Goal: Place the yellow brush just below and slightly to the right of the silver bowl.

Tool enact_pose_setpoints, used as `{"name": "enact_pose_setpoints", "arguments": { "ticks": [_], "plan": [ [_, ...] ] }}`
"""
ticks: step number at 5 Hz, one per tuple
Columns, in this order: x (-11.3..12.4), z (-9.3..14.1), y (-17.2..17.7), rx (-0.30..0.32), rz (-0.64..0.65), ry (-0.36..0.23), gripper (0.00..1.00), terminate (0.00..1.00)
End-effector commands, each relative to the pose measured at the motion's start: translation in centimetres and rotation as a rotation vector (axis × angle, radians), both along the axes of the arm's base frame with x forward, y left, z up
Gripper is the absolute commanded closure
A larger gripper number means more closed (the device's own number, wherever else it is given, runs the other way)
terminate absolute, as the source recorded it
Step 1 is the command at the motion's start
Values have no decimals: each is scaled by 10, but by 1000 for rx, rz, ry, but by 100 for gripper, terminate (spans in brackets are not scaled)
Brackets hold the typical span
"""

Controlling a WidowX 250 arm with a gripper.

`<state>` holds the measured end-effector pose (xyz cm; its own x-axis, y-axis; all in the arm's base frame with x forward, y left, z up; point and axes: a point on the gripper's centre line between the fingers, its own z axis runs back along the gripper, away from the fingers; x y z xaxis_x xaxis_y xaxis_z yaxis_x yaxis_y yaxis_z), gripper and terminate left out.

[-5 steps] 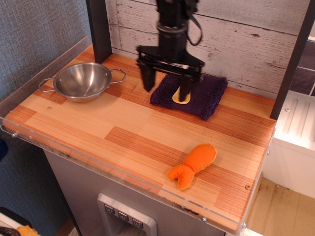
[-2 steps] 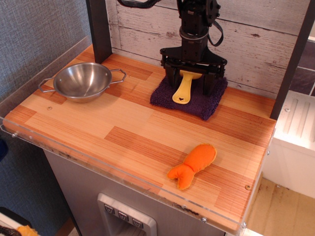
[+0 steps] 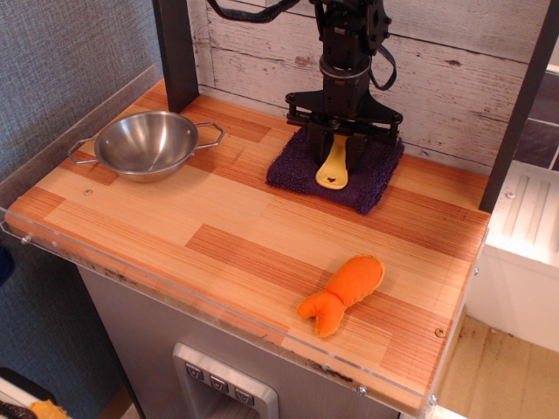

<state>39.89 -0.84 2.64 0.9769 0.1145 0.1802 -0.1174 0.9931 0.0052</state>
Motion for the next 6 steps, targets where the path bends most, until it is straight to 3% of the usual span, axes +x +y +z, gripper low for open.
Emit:
{"name": "enact_pose_setpoints", "arguments": {
  "ticks": [1,2,3,4,6],
  "plan": [
    [-5,17,5,13,-20,-27,100,0],
    [-18,47,9,-16,-35,-71,100,0],
    [-47,87,27,-48,-71,-86,100,0],
    [-86,107,61,-1,-145,-14,100,0],
    [-156,89,128,74,-295,158,100,0]
  ]
}}
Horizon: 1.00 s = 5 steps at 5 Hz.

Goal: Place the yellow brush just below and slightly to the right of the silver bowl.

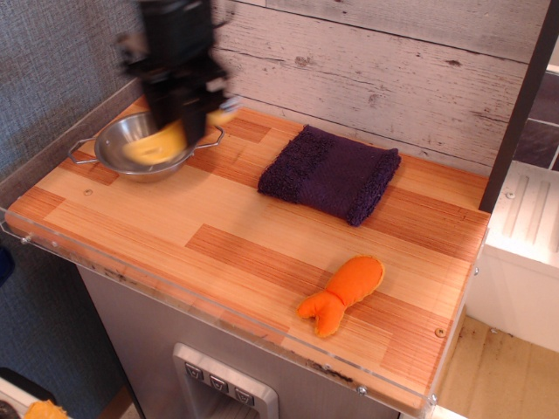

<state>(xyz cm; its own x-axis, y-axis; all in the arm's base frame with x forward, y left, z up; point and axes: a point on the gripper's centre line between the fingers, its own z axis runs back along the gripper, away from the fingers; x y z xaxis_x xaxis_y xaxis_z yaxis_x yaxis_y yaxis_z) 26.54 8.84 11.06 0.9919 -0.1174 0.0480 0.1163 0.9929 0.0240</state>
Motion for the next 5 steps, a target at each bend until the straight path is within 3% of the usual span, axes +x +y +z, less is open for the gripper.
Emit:
{"name": "enact_pose_setpoints", "arguments": {
  "ticks": [1,5],
  "plan": [
    [-33,-11,42,76,-90,34,100,0],
    [-10,-70,44,89,14,83,100,0]
  ]
}}
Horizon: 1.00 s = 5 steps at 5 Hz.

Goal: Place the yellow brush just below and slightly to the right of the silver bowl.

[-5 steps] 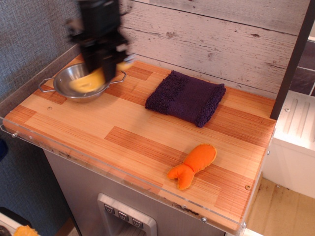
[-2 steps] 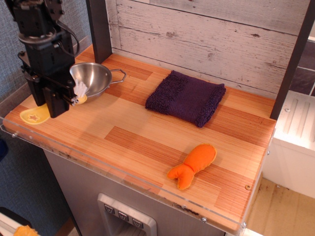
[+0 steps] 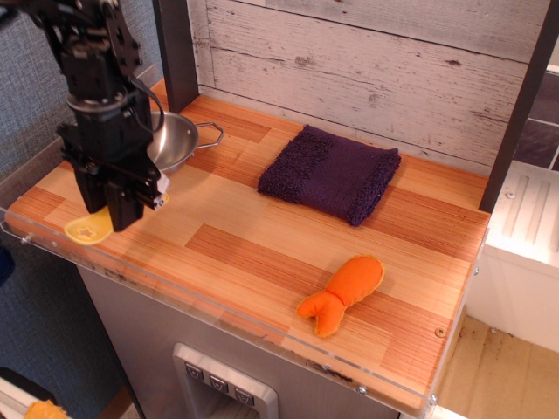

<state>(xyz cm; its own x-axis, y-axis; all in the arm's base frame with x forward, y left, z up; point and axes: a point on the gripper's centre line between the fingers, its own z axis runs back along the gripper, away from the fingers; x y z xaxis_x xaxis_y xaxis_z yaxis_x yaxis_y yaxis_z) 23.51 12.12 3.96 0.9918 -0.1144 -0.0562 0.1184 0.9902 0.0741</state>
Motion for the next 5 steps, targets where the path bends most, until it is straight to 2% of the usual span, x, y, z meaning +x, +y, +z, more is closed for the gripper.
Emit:
{"name": "enact_pose_setpoints", "arguments": {
  "ticks": [1,3,5],
  "plan": [
    [22,-10,15,23,14,12,100,0],
    [26,-18,16,-4,-2,12,100,0],
    [24,-19,19,-37,47,9,100,0]
  ]
}}
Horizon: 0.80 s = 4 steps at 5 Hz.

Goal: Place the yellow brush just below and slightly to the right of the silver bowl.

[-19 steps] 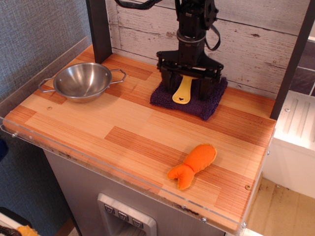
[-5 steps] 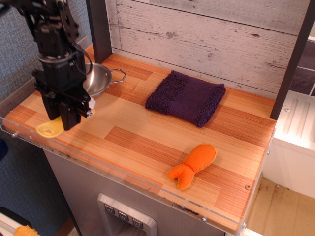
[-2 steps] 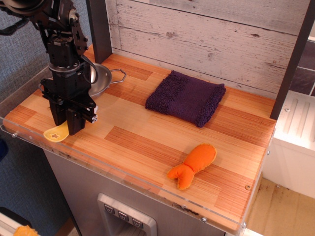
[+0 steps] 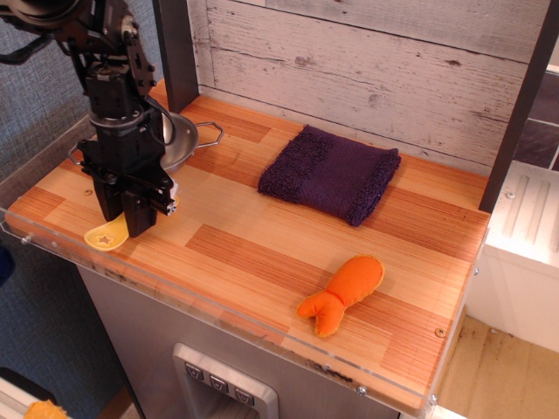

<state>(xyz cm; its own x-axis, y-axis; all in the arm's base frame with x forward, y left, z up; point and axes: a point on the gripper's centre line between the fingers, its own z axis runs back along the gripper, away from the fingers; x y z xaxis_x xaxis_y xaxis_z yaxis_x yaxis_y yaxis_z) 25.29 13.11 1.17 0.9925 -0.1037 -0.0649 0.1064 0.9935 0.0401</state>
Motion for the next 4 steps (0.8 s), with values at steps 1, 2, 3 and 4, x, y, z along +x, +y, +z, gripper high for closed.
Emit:
{"name": "enact_pose_setpoints", "arguments": {
  "ticks": [1,2,3,4],
  "plan": [
    [4,16,7,-12,34,-23,0,0],
    [-1,34,0,-33,4,-90,0,0],
    [-9,69,-12,-37,-56,-186,0,0],
    [-22,117,-27,-31,-114,-286,0,0]
  ]
}}
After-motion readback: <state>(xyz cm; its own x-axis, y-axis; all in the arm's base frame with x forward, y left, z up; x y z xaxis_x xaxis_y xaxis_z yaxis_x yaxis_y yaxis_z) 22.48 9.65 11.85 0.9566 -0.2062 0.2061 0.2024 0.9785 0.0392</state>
